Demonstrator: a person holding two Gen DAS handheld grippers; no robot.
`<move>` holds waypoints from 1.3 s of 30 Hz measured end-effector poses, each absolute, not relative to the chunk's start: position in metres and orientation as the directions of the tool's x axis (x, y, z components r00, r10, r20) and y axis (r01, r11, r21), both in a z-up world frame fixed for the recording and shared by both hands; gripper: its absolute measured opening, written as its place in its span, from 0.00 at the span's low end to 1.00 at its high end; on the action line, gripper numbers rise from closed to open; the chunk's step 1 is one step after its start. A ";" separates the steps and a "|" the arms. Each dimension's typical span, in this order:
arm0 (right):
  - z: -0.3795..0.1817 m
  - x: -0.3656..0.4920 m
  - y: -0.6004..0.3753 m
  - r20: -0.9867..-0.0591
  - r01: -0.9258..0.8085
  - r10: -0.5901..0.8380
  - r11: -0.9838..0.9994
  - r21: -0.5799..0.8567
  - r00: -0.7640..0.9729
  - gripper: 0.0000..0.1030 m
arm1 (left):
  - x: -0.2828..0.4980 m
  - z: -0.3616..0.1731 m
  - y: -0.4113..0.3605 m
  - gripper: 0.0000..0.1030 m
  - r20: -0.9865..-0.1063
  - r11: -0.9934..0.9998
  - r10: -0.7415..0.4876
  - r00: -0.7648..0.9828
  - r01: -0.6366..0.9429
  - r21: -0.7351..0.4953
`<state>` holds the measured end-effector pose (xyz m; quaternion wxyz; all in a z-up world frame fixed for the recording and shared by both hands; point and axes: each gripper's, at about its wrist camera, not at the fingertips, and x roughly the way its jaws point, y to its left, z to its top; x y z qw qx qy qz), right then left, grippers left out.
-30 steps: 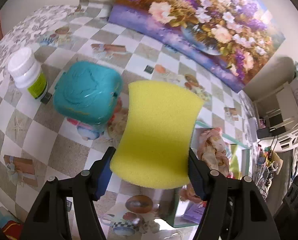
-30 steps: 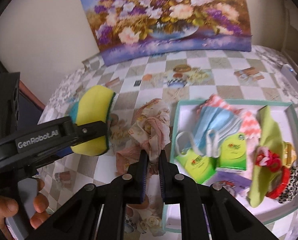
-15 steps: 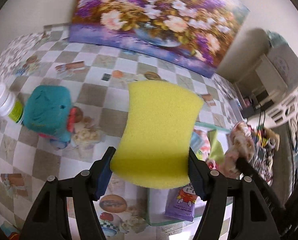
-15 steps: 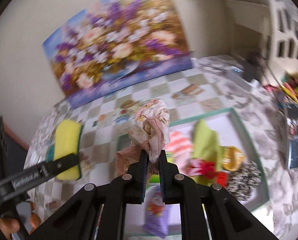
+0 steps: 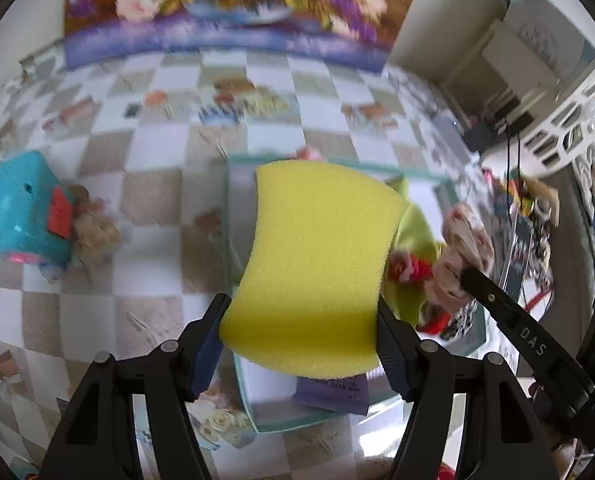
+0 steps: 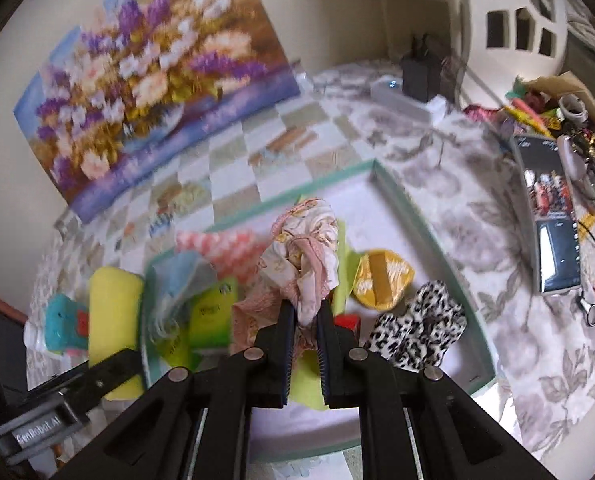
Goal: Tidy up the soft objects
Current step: 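Carry the sponge and pink scrunchie over the white tray and open both grippers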
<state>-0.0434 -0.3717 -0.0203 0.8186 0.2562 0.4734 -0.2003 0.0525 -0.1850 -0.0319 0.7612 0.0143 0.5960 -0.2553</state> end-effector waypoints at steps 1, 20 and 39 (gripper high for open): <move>-0.024 -0.042 -0.370 -0.884 0.569 -0.081 0.792 0.223 0.460 0.11 | 0.052 -0.036 -0.187 0.68 -0.920 0.870 -0.365 0.146 0.407 -0.280; -0.049 -0.030 -0.350 -0.933 0.518 -0.071 0.845 0.132 0.352 0.15 | 0.049 -0.072 -0.201 0.70 -0.958 0.872 -0.285 0.036 0.425 -0.244; -0.034 -0.033 -0.342 -0.918 0.506 -0.100 0.854 0.119 0.384 0.30 | 0.055 -0.033 -0.177 0.81 -0.949 0.919 -0.195 0.248 0.385 -0.089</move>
